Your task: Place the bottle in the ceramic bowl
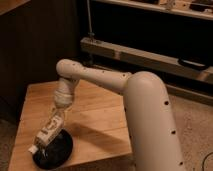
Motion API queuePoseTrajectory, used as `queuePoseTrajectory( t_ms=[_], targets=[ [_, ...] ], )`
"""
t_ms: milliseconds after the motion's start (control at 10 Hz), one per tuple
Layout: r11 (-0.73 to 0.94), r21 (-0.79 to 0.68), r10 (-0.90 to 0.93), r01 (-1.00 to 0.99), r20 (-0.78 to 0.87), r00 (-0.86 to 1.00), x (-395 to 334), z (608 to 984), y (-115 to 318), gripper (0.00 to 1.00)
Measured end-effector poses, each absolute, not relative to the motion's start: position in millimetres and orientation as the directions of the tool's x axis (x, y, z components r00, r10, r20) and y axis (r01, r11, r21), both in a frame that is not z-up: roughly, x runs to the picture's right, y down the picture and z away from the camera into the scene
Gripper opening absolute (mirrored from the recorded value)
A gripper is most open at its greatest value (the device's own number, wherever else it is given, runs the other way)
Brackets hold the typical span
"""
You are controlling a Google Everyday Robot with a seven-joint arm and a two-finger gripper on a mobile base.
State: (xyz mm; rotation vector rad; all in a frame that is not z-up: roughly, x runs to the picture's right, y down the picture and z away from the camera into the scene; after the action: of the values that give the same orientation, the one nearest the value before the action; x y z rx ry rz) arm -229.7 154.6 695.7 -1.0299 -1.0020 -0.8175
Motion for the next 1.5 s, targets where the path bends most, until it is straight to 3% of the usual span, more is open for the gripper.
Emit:
queuePoseTrajectory(
  t_ms=[800, 1100, 1500],
  targets=[
    [0.300, -0.294, -0.111, 0.907, 0.934, 0.340, -232, 697, 156, 0.00],
    [0.204, -0.348, -0.144, 0.915, 0.914, 0.379, -232, 690, 154, 0.00],
    [0.238, -0.378, -0.167, 0.894, 0.891, 0.422, -212, 674, 161, 0.00]
  ],
)
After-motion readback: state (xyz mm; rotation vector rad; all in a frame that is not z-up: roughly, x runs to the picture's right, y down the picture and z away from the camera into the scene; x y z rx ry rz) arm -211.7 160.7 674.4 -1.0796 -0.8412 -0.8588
